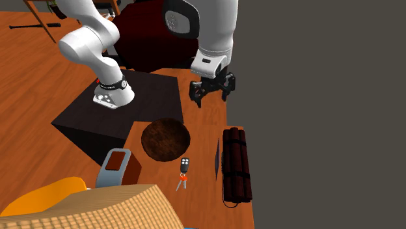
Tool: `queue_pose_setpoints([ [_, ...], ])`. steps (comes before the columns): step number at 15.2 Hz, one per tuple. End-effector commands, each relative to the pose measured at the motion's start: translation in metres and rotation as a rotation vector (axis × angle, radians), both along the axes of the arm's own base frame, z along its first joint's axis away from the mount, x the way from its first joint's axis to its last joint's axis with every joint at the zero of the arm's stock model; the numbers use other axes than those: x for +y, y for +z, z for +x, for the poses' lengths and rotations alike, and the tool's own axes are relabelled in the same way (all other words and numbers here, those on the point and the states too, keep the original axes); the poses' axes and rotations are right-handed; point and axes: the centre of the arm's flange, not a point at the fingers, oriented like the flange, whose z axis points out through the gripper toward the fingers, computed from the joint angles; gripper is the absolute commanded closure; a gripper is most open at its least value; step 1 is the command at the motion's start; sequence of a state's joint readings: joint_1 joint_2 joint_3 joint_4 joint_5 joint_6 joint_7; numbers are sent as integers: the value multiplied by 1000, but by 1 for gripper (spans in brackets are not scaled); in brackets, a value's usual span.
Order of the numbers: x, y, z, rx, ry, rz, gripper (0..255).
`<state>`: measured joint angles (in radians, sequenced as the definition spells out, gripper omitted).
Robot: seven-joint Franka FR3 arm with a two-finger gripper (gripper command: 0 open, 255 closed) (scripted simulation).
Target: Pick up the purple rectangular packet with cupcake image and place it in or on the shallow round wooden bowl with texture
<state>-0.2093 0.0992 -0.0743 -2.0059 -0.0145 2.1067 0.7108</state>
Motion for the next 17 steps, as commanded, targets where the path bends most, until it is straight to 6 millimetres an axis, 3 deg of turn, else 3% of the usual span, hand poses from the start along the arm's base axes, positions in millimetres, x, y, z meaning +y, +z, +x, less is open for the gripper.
queue_pose_setpoints([
  [1, -17, -13, 13, -3, -83, 1, 0],
  [10, -115, -68, 49, -15, -441, 5, 0],
  [17, -116, -105, 49, -15, -441, 5, 0],
])
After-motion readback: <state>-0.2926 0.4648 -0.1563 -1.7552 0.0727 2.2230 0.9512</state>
